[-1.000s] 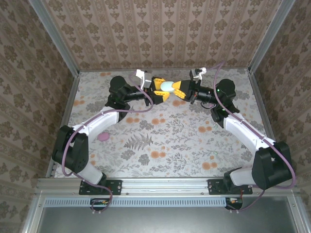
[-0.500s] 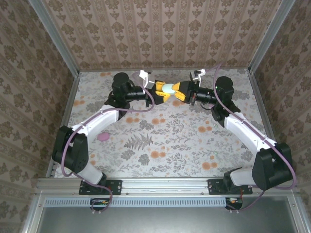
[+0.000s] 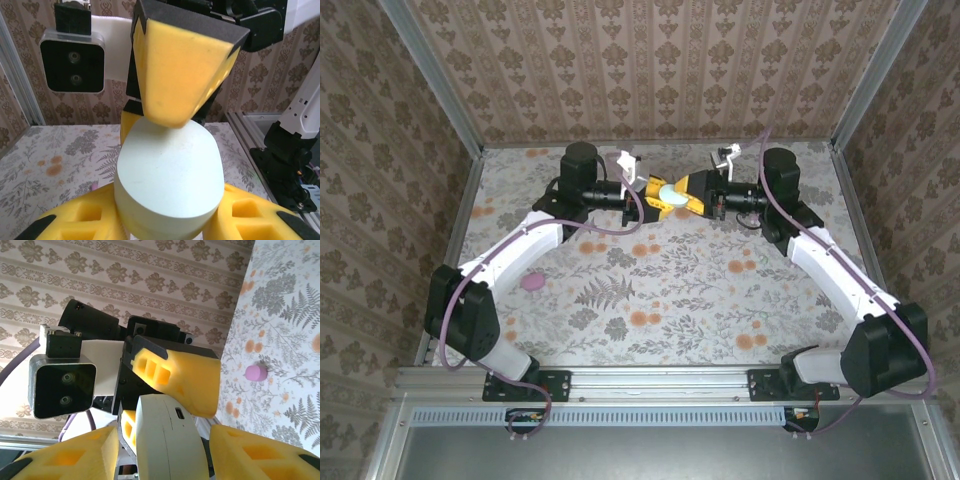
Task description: Insert wireless bluetooth earbuds into charging case
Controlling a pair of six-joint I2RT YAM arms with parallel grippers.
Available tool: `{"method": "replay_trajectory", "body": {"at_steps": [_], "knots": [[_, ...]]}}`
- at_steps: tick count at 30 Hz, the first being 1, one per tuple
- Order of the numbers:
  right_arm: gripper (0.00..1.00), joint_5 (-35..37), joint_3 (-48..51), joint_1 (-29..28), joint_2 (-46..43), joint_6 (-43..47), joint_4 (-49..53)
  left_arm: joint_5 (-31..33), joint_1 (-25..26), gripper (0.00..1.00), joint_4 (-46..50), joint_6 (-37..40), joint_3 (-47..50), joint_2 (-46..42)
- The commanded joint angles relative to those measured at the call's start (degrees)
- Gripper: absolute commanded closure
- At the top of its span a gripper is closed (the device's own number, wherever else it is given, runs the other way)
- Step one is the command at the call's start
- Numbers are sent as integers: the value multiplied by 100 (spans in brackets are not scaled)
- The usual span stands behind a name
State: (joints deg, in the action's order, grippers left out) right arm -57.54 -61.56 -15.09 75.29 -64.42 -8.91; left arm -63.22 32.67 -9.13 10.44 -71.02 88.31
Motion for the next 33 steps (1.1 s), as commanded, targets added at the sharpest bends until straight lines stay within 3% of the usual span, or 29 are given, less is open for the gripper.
{"method": "replay_trajectory", "body": {"at_steps": [1,7,12,19,23,26,33], "knots": [[47,-220,-122,77,-224,360,418,-111,38,65,210,266,-149,-208],[57,-308,-85,96,-234,475,549,-121,38,65,210,259,-184,-155],[58,-311,-45,95,-219,491,549,-120,38,66,209,222,-190,-148],[75,-302,12,99,-201,396,370,-107,38,62,105,152,-155,-148],[80,-292,222,127,-185,-233,-473,137,14,46,-551,-201,113,-227],[81,-340,396,147,-141,-828,-1298,26,-12,40,-1022,-443,263,-232],[82,-424,613,173,41,-2043,-2949,-281,-49,36,-1908,-912,536,-150]]}}
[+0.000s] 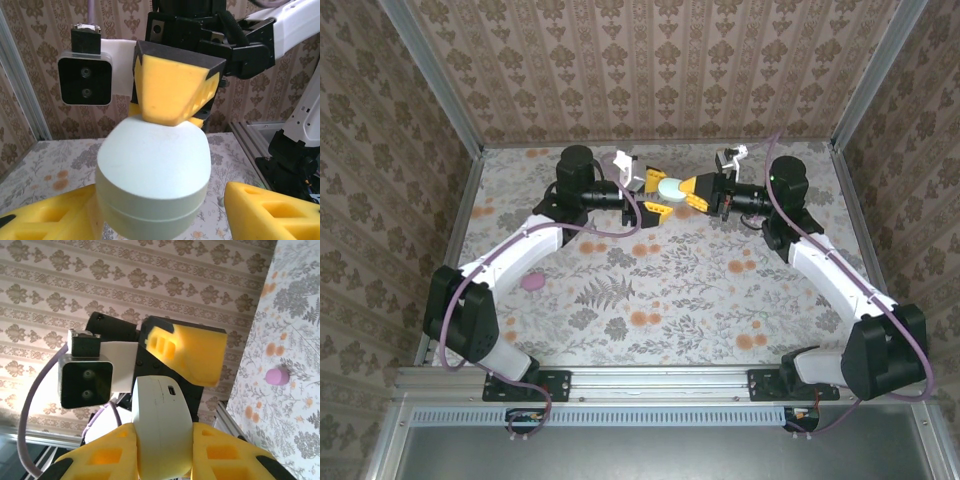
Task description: Insert wireless bluetooth earbuds into charging case
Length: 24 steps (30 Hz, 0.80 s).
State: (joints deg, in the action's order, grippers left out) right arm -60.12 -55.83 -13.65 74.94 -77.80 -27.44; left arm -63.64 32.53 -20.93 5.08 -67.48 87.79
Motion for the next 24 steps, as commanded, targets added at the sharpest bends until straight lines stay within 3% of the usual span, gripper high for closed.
{"method": "replay_trajectory", "body": {"at_steps": [1,5,9,24], "knots": [[82,-203,46,25,104,-776,-1223,-229,-45,36,-1024,-572,233,-78],[82,-266,45,24,170,-815,-1273,-219,-114,38,-2316,-1524,358,88],[81,-316,55,20,180,-829,-1300,-205,-160,39,-2902,-2006,354,191],[81,-316,37,12,175,-828,-1268,-251,-45,45,-2261,-1616,184,225]]}}
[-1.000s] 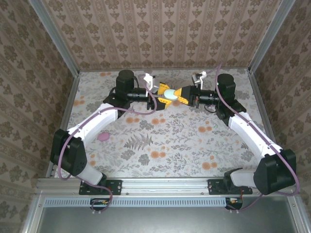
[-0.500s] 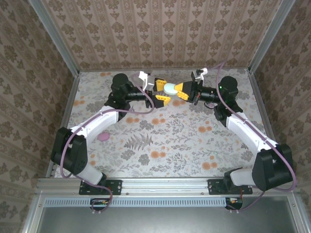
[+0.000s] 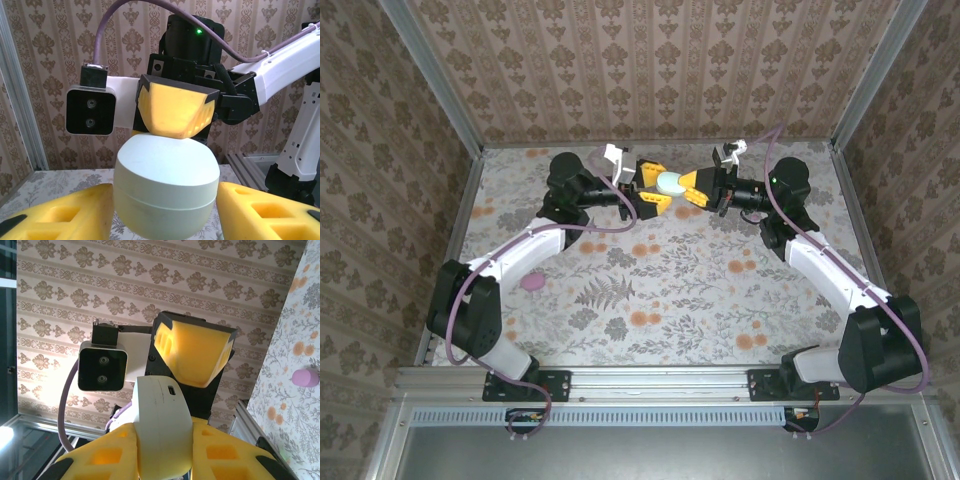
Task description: Insert wireless bluetooth earbuds into charging case
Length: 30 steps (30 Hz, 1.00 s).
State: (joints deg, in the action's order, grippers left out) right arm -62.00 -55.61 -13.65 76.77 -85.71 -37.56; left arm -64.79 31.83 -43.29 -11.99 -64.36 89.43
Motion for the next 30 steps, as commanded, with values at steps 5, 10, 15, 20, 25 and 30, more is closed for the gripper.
{"method": "replay_trajectory", "body": {"at_steps": [5,10,15,20,25,30], "knots": [[81,-122,23,17,-16,8,-184,-143,25,46,-20,74,-161,66],[81,-95,18,10,-51,116,-48,-153,31,47,4,56,-201,76],[81,-93,14,3,-65,169,26,-169,33,46,6,47,-209,77],[81,-101,-17,-6,-70,196,47,-160,34,49,55,56,-205,77],[81,-84,-28,-6,-80,333,263,-165,38,56,131,89,-235,92],[78,-23,-35,-6,-101,494,503,-167,33,62,348,214,-272,84]]}}
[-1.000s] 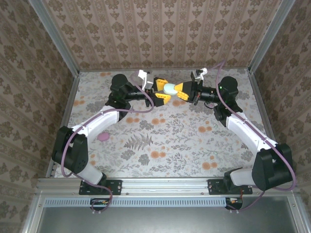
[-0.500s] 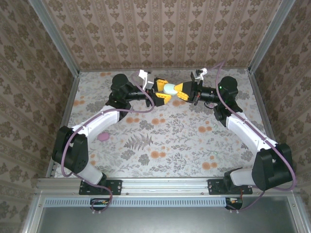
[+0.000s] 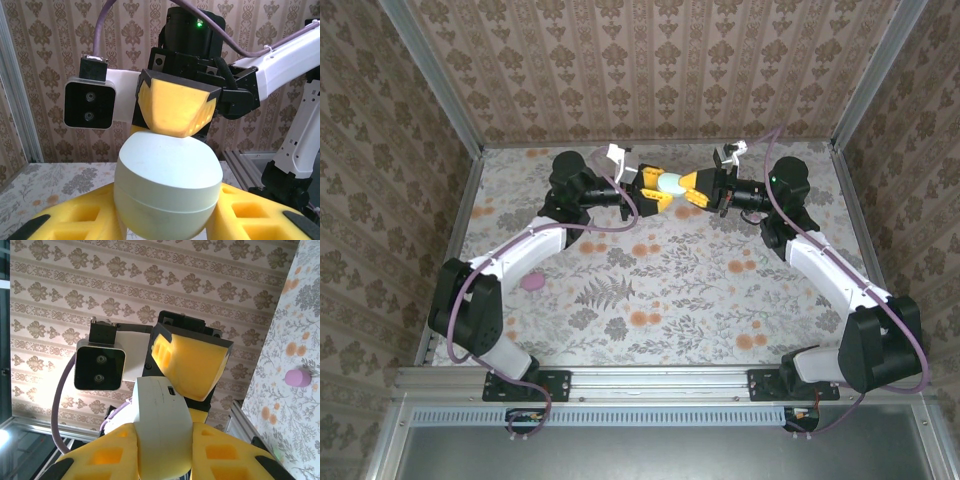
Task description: Insert wireless bluetooth earbuds into charging case
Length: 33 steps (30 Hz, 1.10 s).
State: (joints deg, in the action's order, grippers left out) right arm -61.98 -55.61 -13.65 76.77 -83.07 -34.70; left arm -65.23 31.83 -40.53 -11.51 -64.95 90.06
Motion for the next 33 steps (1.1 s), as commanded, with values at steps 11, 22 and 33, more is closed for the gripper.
{"method": "replay_trajectory", "body": {"at_steps": [11,22,33], "knots": [[52,247,-215,55,-305,944,1245,299,33,68,-56,99,35,-58],[35,1094,-522,161,-849,2679,3282,830,51,69,-550,-282,398,-92],[34,3262,-665,-508,-1612,6191,4745,1034,137,70,-595,-389,551,-138]]}}
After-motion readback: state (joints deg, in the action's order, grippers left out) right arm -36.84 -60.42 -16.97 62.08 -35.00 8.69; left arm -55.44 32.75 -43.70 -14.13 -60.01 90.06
